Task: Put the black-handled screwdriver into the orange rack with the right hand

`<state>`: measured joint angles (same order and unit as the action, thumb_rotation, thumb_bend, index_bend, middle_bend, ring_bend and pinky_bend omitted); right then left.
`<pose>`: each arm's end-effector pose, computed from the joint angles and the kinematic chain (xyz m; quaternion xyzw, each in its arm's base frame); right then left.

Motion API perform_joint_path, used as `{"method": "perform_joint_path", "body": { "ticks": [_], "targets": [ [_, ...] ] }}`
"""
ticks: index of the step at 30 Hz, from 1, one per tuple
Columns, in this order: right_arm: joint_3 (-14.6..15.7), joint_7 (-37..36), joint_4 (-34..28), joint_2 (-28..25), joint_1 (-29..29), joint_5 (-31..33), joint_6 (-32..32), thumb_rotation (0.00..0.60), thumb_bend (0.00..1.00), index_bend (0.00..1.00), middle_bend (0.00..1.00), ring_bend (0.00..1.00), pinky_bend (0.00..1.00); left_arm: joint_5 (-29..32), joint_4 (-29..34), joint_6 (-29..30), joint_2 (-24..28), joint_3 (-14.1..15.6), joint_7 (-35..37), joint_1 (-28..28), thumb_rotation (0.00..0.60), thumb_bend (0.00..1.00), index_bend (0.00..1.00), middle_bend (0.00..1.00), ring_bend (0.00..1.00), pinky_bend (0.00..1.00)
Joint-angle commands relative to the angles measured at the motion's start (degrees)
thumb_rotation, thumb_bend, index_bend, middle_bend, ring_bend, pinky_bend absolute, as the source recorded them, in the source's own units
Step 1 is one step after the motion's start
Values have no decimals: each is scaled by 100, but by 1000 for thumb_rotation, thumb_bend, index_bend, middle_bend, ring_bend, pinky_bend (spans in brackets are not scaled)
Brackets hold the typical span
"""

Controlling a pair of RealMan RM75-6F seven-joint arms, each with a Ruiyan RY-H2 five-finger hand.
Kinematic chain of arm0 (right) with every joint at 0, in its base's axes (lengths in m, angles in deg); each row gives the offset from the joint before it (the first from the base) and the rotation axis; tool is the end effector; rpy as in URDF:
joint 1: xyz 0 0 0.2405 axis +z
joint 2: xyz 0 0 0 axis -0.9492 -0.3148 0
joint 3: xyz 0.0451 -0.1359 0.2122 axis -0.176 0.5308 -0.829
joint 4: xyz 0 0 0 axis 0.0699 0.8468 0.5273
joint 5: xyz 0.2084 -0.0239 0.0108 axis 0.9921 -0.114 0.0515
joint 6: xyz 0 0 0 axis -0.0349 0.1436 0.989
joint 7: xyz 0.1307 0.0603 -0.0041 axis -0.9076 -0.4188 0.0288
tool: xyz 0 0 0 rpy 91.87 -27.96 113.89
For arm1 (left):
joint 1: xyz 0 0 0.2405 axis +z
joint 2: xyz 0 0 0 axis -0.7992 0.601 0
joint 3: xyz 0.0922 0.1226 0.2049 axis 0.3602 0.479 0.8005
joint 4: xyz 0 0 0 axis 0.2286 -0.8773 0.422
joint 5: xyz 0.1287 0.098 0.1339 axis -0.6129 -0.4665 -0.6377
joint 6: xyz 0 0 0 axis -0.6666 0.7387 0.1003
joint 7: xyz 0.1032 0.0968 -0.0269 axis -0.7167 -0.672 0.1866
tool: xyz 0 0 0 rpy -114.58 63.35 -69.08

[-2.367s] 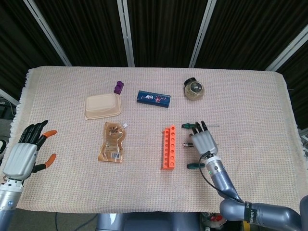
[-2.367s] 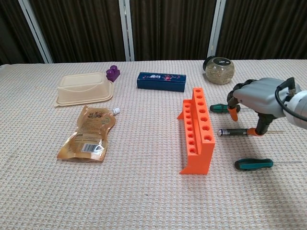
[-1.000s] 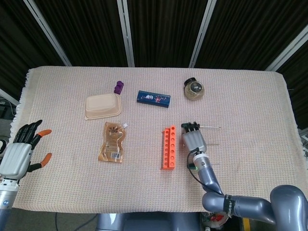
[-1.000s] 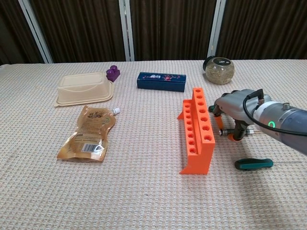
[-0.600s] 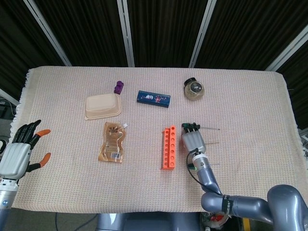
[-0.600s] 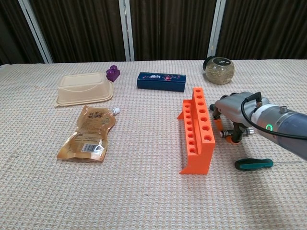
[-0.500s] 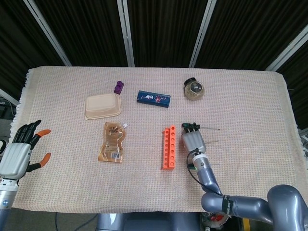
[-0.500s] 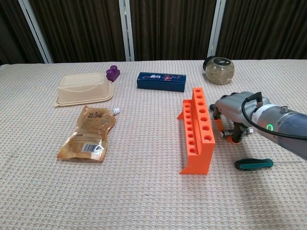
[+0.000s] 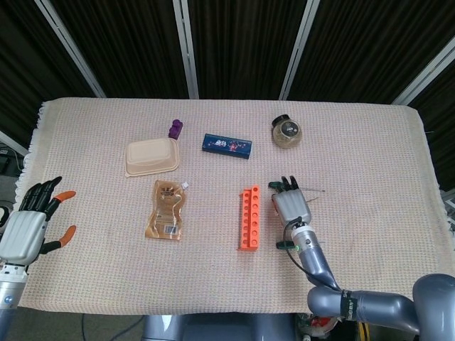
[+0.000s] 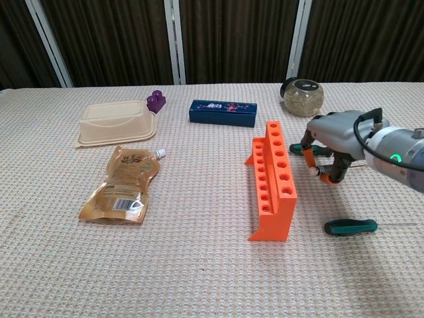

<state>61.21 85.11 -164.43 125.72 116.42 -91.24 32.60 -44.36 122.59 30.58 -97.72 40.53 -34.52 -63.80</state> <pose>-0.1533 -0.3330 -0.0260 0.7442 -0.3546 0.2381 0.5136 -0.2510 0.2087 0.1525 -0.6101 -0.3994 -0.4321 0.5306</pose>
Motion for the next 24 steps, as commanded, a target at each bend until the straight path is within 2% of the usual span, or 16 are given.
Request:
{"method": "perform_joint_path", "body": {
  "ticks": [1, 6, 9, 13, 21, 24],
  "targets": [
    [-150, -644, -772, -730, -178, -285, -206, 600, 323, 666, 245, 0, 0, -22, 25, 4, 10, 10, -19, 0, 600, 327, 216, 0, 0, 0],
    [-462, -1926, -1755, -1754, -429, -534, -805, 600, 326, 668, 246, 0, 0, -49, 89, -6, 27, 34, -68, -3, 600, 329, 217, 0, 0, 0],
    [-650, -2720, -2073, -2252, -580, -674, -1165, 600, 331, 669, 246, 0, 0, -73, 107, -19, 32, 56, -84, -5, 600, 328, 217, 0, 0, 0],
    [-963, -4133, -2281, -2819, -816, -927, -1826, 600, 342, 669, 249, 0, 0, -100, 133, -51, 31, 92, -113, -9, 600, 328, 217, 0, 0, 0],
    [-1521, -6643, -2254, -3240, -1237, -1715, -2889, 600, 357, 670, 251, 0, 0, -87, 192, -129, 43, 149, -186, -16, 600, 328, 220, 0, 0, 0],
    [-1689, -7307, -2228, -3309, -1332, -2042, -3147, 600, 359, 673, 251, 0, 0, -96, 217, -131, 48, 158, -221, -16, 600, 327, 221, 0, 0, 0]
  ]
}}
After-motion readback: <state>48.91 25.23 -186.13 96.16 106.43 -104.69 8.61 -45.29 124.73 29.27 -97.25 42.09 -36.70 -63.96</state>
